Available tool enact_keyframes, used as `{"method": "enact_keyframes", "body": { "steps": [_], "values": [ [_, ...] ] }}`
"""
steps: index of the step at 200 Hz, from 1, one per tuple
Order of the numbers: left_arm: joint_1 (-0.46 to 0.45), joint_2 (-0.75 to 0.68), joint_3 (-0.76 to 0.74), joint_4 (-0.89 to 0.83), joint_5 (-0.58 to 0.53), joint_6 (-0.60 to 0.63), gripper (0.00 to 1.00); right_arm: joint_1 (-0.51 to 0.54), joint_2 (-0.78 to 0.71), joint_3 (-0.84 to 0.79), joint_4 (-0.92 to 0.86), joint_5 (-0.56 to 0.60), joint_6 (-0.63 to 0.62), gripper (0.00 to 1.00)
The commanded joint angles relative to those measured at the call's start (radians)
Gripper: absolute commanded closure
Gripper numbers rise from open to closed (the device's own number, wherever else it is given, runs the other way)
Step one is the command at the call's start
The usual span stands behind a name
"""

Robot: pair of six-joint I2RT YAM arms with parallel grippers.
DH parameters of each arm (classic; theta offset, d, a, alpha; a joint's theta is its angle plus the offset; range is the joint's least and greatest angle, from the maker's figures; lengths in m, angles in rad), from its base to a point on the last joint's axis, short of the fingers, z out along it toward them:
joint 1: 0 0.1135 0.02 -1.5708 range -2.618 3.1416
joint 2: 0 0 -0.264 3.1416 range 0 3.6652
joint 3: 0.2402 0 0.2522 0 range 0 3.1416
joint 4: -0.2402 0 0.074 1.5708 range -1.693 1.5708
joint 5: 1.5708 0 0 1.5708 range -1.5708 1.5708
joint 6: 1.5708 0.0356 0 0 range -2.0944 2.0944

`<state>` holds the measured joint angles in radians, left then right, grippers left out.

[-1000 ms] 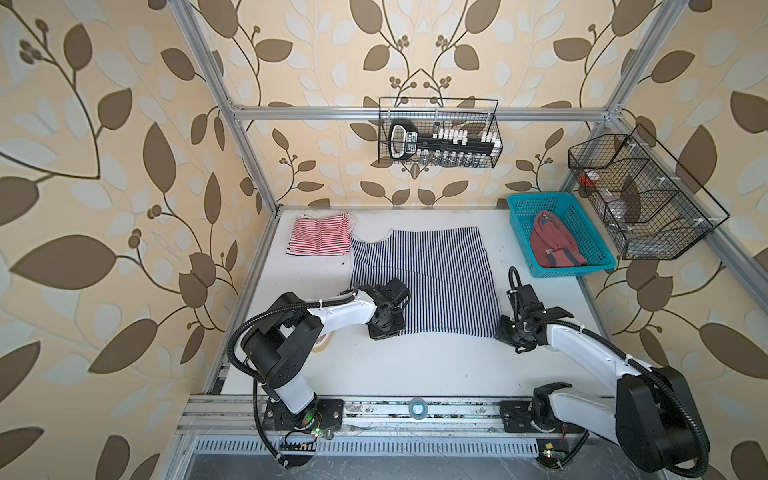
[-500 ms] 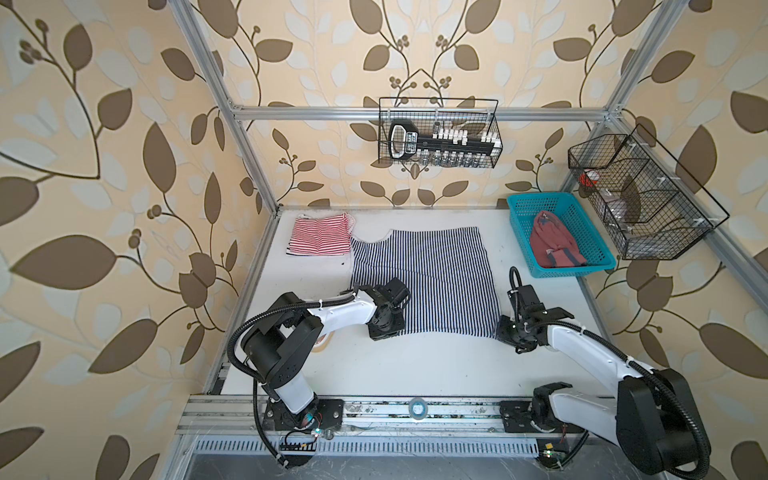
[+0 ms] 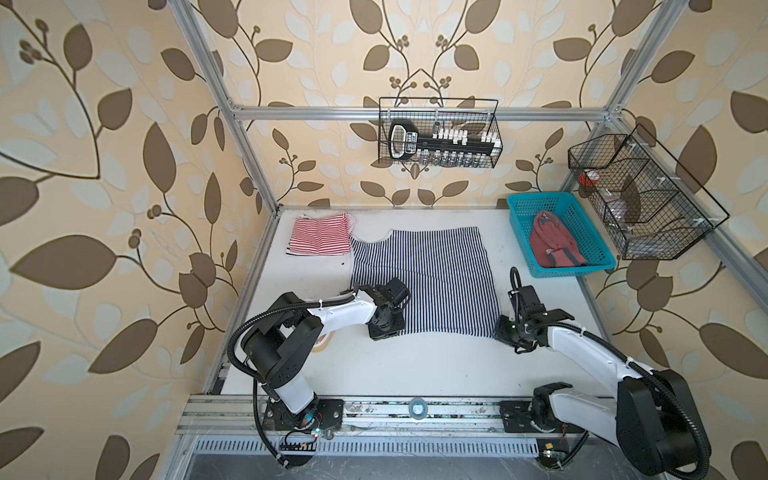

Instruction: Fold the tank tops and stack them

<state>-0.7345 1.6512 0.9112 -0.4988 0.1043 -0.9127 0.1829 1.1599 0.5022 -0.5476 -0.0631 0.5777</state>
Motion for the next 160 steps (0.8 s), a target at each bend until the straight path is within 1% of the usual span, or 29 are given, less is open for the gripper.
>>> {"method": "enact_keyframes", "body": {
  "steps": [1, 6, 35, 94, 131, 160],
  "values": [
    [-0.011, -0.007, -0.014, -0.038, 0.007, 0.003, 1.00, -0.003, 0.000, -0.015, -0.002, -0.012, -0.001, 0.98],
    [-0.012, -0.010, -0.014, -0.038, 0.008, 0.003, 1.00, -0.002, -0.004, -0.013, -0.005, -0.012, -0.001, 1.00],
    [-0.011, -0.038, -0.003, -0.060, 0.008, 0.036, 1.00, -0.003, -0.037, 0.002, -0.034, -0.008, -0.005, 1.00],
    [-0.010, -0.112, 0.053, -0.161, -0.013, 0.093, 1.00, -0.005, -0.116, 0.072, -0.114, 0.007, -0.021, 1.00],
    [-0.009, -0.137, 0.100, -0.204, -0.019, 0.123, 1.00, -0.003, -0.104, 0.123, -0.130, 0.004, -0.037, 1.00],
    [-0.009, -0.108, 0.158, -0.237, -0.022, 0.160, 1.00, -0.005, -0.070, 0.175, -0.138, 0.007, -0.061, 1.00]
  ]
}}
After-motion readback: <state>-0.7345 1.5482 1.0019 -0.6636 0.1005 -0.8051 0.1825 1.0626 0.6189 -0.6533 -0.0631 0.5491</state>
